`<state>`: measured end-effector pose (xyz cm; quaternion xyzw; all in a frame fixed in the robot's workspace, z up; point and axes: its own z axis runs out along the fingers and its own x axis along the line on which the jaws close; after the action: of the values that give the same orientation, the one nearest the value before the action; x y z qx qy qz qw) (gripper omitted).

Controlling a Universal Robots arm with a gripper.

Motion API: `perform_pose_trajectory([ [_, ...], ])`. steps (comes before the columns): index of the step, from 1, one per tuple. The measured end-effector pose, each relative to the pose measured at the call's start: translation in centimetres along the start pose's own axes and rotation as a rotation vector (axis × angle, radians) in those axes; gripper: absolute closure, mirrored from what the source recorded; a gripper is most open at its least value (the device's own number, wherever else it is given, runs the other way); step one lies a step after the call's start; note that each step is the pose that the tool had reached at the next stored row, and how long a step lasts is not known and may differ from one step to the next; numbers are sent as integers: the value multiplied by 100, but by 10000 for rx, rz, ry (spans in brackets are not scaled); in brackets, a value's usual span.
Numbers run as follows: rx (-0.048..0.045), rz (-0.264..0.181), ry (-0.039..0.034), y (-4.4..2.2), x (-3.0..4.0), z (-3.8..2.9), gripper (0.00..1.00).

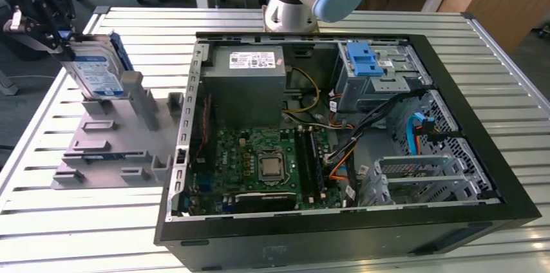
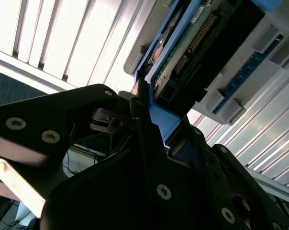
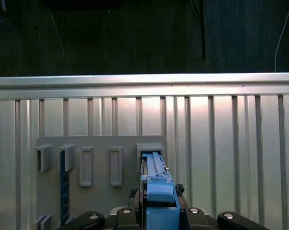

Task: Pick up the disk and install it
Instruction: 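Pick up the disk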

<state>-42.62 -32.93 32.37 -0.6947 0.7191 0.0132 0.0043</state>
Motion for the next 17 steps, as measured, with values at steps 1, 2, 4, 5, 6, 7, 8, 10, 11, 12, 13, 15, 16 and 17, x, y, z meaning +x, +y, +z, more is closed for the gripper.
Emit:
perform_pose_trajectory([
  [1,-1,0,0,0,0,-7,64],
  [2,-1,0,0,0,0,-13,64],
  [4,-1,0,0,0,-1,-27,64],
  [5,-1,0,0,0,-1,-33,64],
  [6,0,0,0,0,-1,-40,64],
  [7,-1,0,0,1,-1,-47,64],
  [8,-1,0,0,1,-2,-54,64],
  [10,0,-1,0,1,-2,-67,64],
  [11,0,0,0,1,-2,-75,64],
  [12,-1,0,0,1,-2,-82,64],
  [13,0,0,0,1,-2,-89,64],
  [15,0,0,0,1,-3,-103,64],
  [16,-1,0,0,1,-3,-110,64],
  [17,0,-1,0,1,-3,-117,64],
])
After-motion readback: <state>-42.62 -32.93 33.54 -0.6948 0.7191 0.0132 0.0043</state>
